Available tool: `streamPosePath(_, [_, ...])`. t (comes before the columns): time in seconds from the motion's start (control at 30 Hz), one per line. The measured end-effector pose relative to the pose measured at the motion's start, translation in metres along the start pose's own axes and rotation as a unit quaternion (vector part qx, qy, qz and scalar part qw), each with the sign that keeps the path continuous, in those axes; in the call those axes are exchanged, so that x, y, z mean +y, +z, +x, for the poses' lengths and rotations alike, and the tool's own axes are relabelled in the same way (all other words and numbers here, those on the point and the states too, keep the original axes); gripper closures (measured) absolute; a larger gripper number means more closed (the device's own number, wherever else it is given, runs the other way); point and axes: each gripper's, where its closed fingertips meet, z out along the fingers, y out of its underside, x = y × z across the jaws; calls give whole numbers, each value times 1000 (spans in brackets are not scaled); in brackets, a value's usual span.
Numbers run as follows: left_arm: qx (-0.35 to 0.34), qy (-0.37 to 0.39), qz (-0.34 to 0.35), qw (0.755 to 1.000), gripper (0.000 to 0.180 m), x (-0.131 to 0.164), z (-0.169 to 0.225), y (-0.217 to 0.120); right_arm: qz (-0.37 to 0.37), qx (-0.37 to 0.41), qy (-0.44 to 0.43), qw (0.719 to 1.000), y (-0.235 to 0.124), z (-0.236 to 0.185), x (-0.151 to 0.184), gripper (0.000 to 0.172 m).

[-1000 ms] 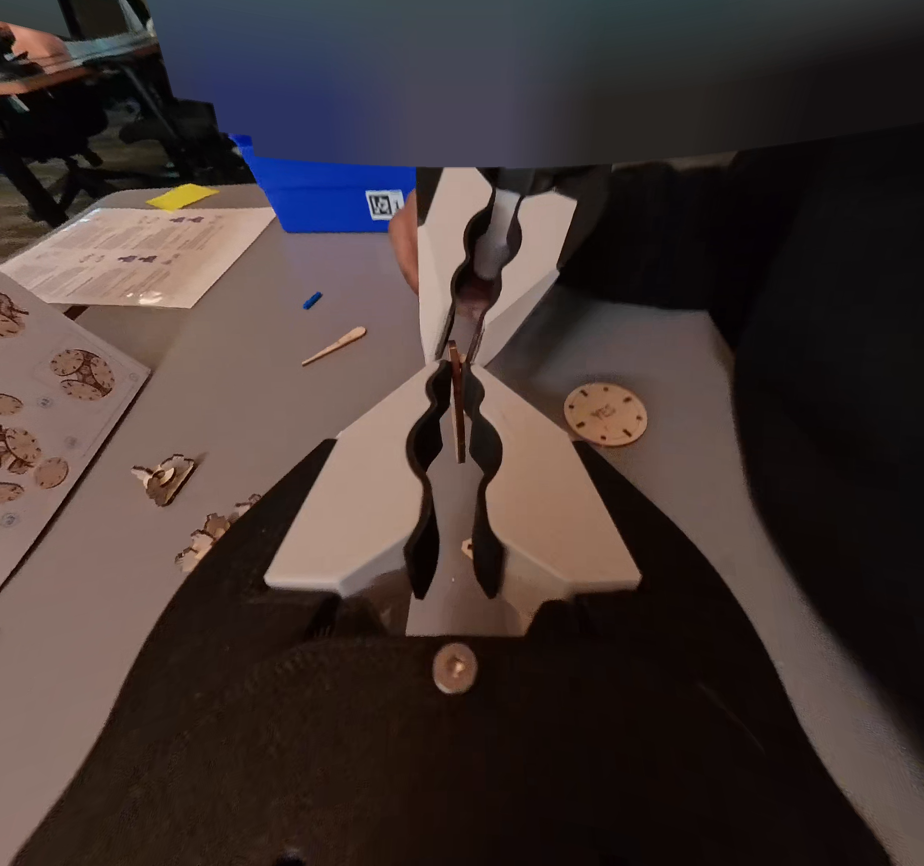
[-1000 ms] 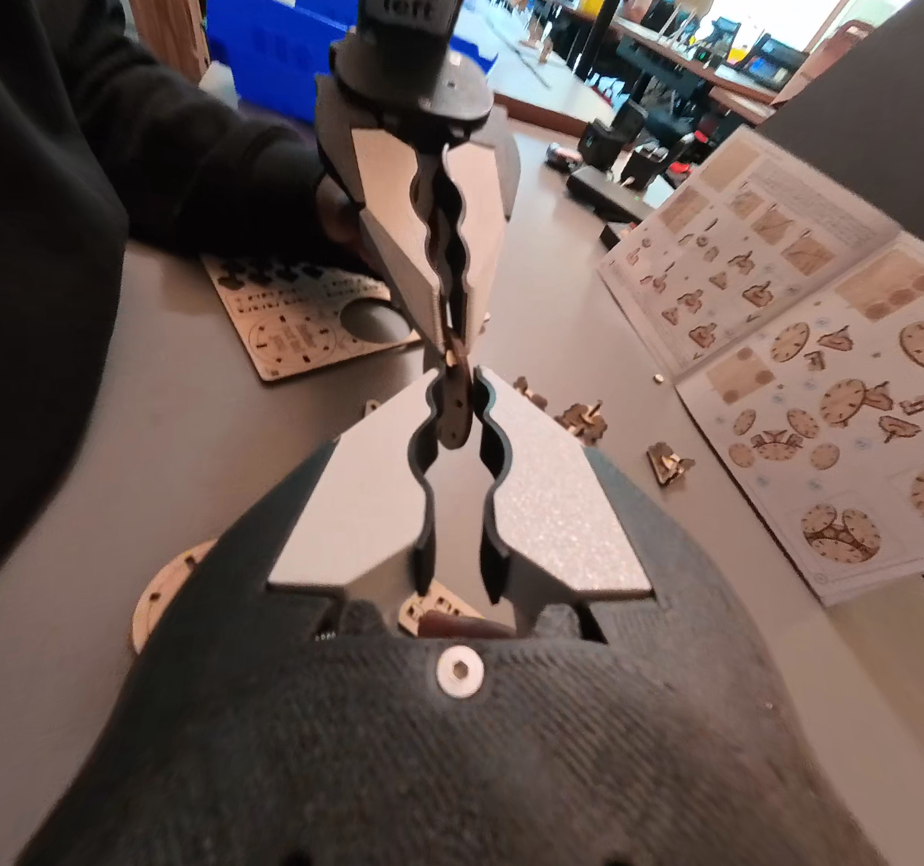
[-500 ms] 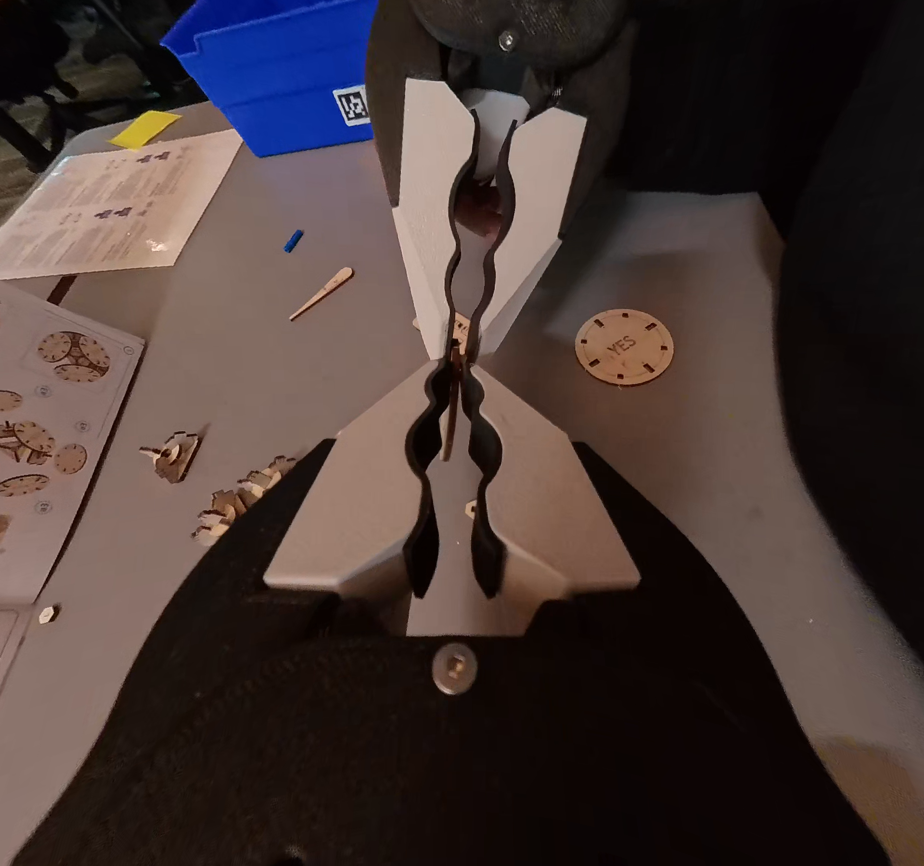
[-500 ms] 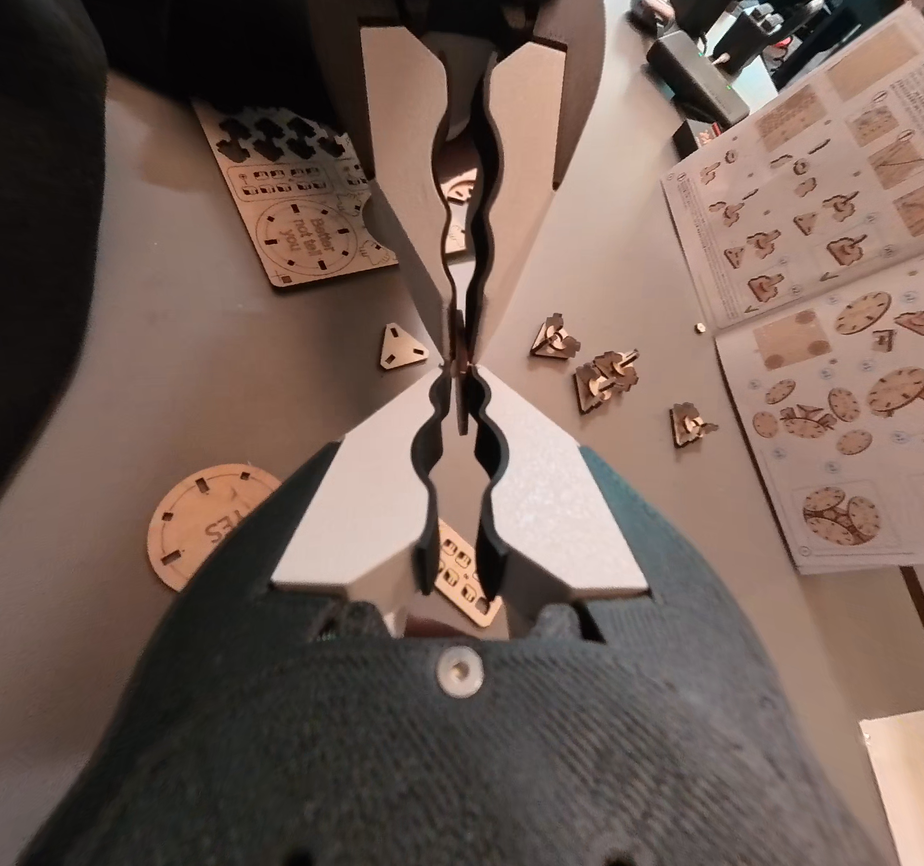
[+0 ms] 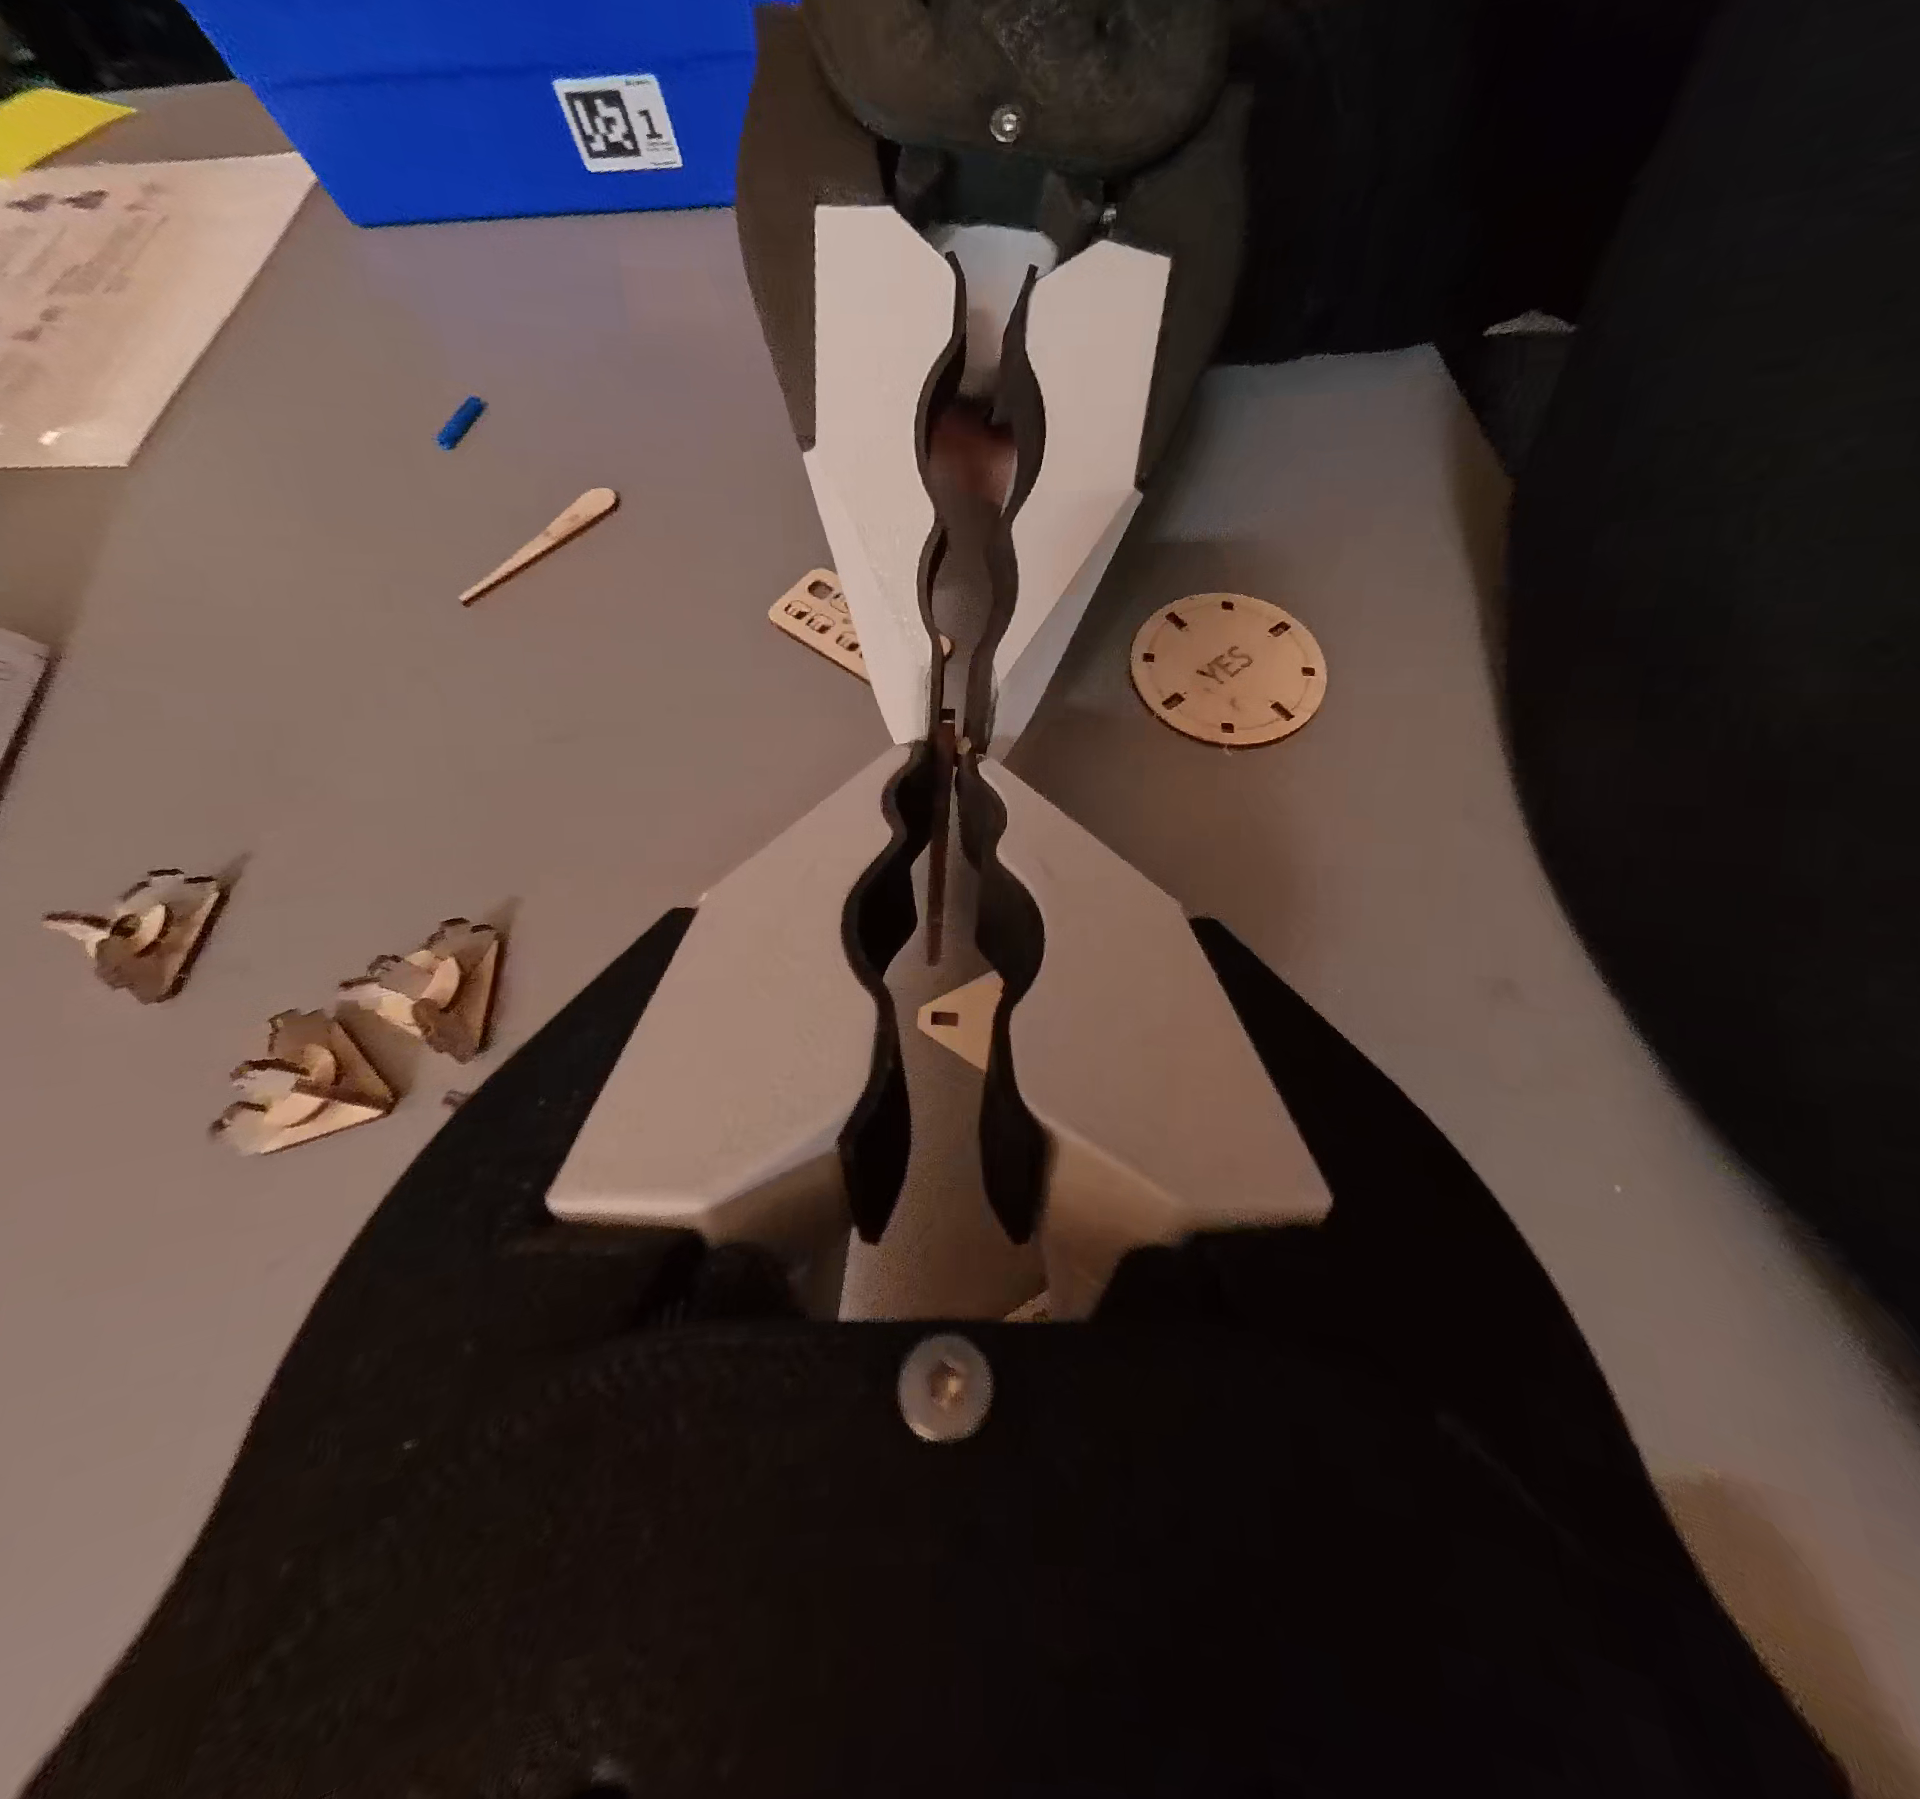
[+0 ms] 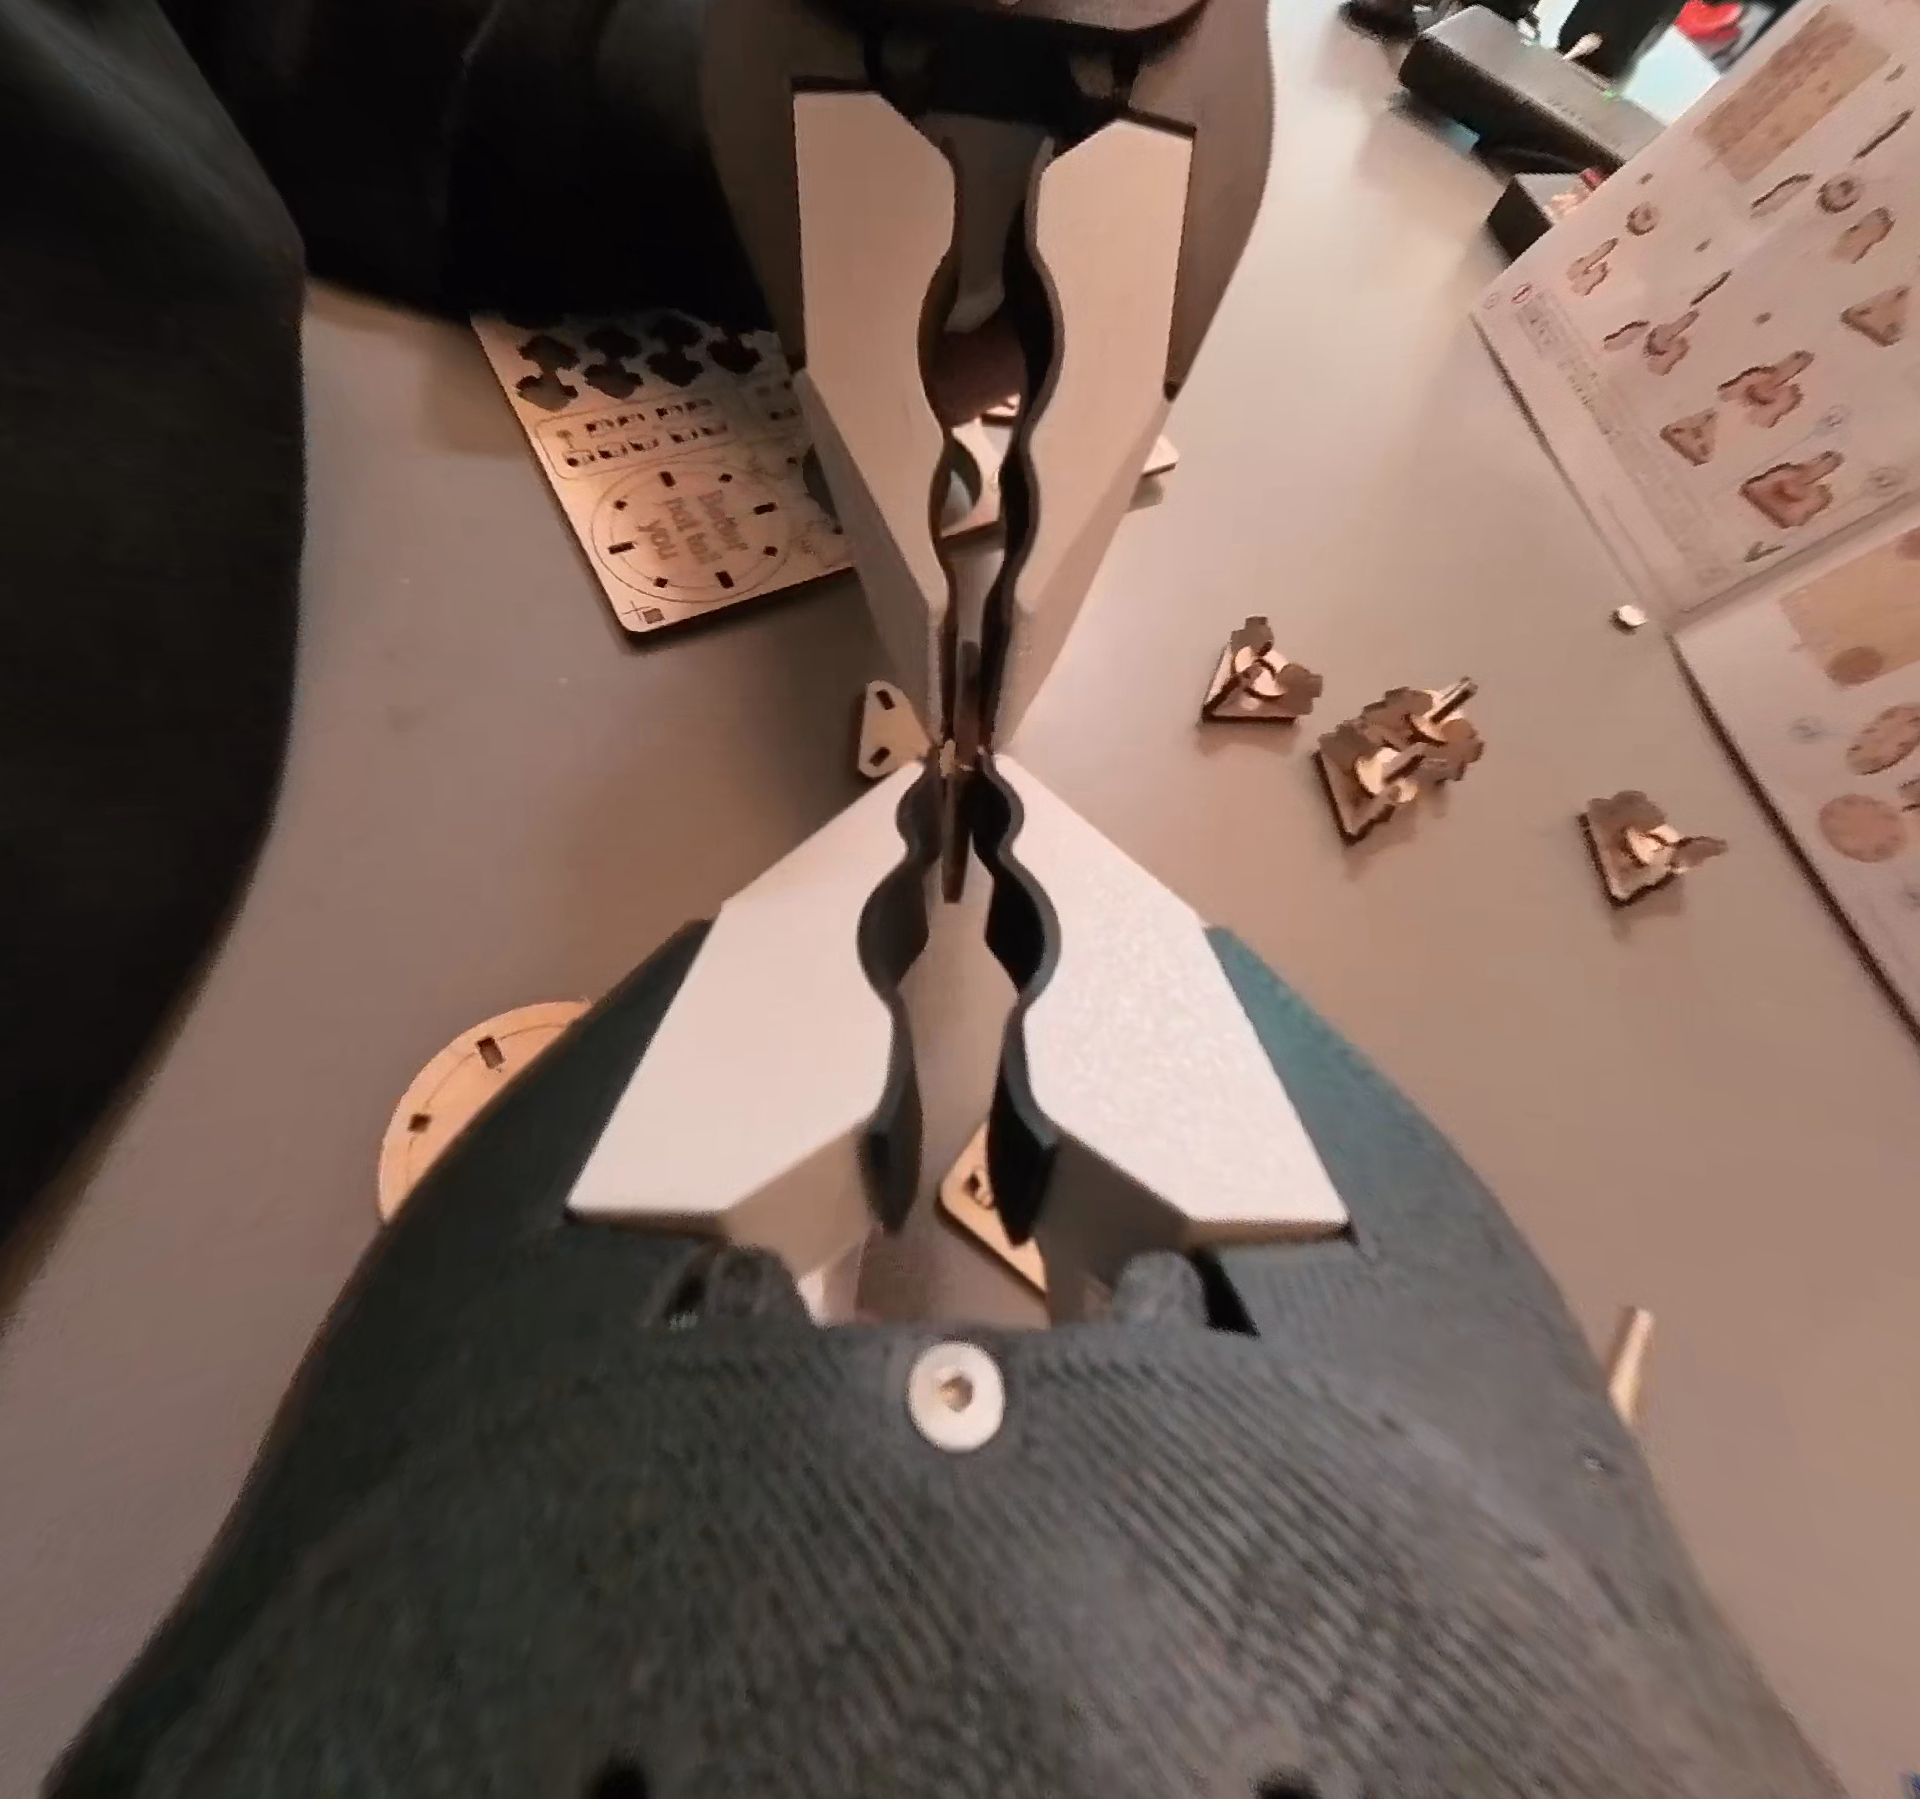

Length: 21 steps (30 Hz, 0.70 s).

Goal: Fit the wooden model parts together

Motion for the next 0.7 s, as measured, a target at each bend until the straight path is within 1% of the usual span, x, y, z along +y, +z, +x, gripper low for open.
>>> streamPosePath(0.07, [-2,-9,11,1000,179,-3,-3,-2,29,-8,38,999,-1,3,-5,167])
streamPosePath(0.17, [10,-44,58,997,179,-15,-6,-12,104,2,72,992,-10,9,-21,164])
streamPosePath(0.2, [7,-53,66,996,179,-16,-10,-15,116,8,67,991,-13,10,-22,158])
streamPosePath(0.23, [8,-62,76,995,179,-16,-12,-17,122,16,62,991,-15,12,-22,157])
streamPosePath(0.27, [16,-75,89,993,179,-19,-13,-20,125,23,59,990,-16,14,-22,158])
streamPosePath(0.33, [35,-103,126,986,179,-26,-15,-27,132,21,66,989,-16,13,-24,155])
streamPosePath(0.37, [43,-114,140,983,179,-28,-15,-29,137,22,72,988,-15,14,-26,156])
streamPosePath(0.43, [62,-133,161,976,178,-32,-15,-32,159,31,84,983,-18,18,-31,167])
streamPosePath(0.47, [71,-144,173,972,179,-35,-15,-33,174,28,95,980,-21,20,-34,168])
streamPosePath(0.53, [81,-159,192,965,179,-38,-16,-35,194,2,131,972,-23,20,-38,171])
streamPosePath(0.63, [58,-154,199,966,177,-37,-22,-36,211,-28,190,959,-25,24,-41,172])
streamPosePath(0.7, [3,-136,192,972,166,-35,-32,-36,219,-30,227,948,-26,31,-41,172])
